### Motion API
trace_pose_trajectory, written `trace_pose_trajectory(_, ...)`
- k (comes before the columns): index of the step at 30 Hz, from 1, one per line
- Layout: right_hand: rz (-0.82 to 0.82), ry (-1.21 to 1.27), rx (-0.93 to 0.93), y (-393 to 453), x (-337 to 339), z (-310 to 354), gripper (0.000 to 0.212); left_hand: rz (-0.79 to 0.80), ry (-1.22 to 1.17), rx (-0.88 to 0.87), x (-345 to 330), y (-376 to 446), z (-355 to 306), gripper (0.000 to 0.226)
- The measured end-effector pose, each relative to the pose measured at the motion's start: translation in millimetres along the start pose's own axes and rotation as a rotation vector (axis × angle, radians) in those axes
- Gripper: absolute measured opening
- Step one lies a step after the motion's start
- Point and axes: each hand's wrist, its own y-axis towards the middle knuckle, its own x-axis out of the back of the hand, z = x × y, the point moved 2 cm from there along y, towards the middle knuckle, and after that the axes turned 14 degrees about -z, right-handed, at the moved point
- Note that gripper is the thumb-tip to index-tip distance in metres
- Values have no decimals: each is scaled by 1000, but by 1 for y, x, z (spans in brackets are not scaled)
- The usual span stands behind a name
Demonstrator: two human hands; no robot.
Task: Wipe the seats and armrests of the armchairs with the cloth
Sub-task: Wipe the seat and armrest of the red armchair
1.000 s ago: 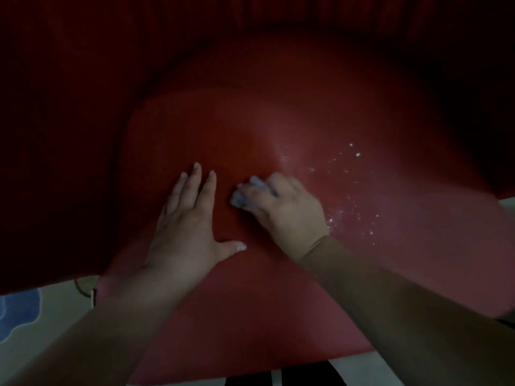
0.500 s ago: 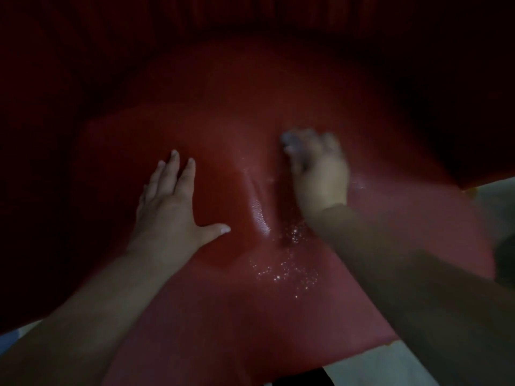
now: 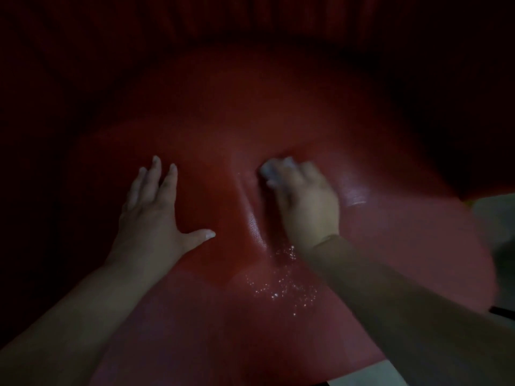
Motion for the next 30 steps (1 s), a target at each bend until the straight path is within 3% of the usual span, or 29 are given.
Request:
trace_pose_trajectory(2, 67, 41, 79, -1, 1, 7, 32, 3, -8, -1, 1, 0, 0, 127)
trace_pose_trajectory(4, -50, -56, 27, 17, 9, -12, 35, 27, -7, -1, 2, 0, 0, 129)
trace_pose_trajectory(6, -224, -154, -185, 42, 16, -40, 36, 62, 9, -12, 2, 0, 0, 135)
trace_pose_trajectory(8, -254, -180, -365, 51, 11, -46, 36, 94, 52, -29, 1, 1, -2, 141)
trace_pose_trajectory(10, -165, -184, -283, 41, -6, -20, 37, 101, 80, -37, 0, 2, -5, 146)
trace_pose_trajectory(13, 45, -15, 9, 5, -30, 38, 34, 102, 98, -71, 0, 0, -13, 146)
trace_pose_trajectory(15, 64, 45, 97, 2, -27, 49, 33, 96, 95, -112, 1, -2, -17, 142)
trace_pose_trajectory(17, -7, -15, 70, 24, -17, 28, 35, 99, 68, -146, 2, -6, -22, 139)
trace_pose_trajectory(19, -161, -130, -130, 51, -6, -9, 36, 99, 42, -164, 1, -10, -26, 136)
trace_pose_trajectory(21, -180, -196, -310, 57, -2, -22, 37, 103, 24, -159, -2, -13, -30, 135)
trace_pose_trajectory(23, -21, -177, -150, 34, -19, 7, 36, 101, 29, -147, -5, -14, -33, 135)
trace_pose_trajectory(25, 133, 18, 9, 2, -28, 46, 37, 93, 32, -137, -5, -15, -36, 135)
trace_pose_trajectory(28, 47, 192, -48, 1, -11, 41, 36, 72, 40, -155, -4, -16, -42, 133)
trace_pose_trajectory(30, -82, 109, -55, 15, 15, 0, 36, 74, 52, -178, -4, -19, -47, 132)
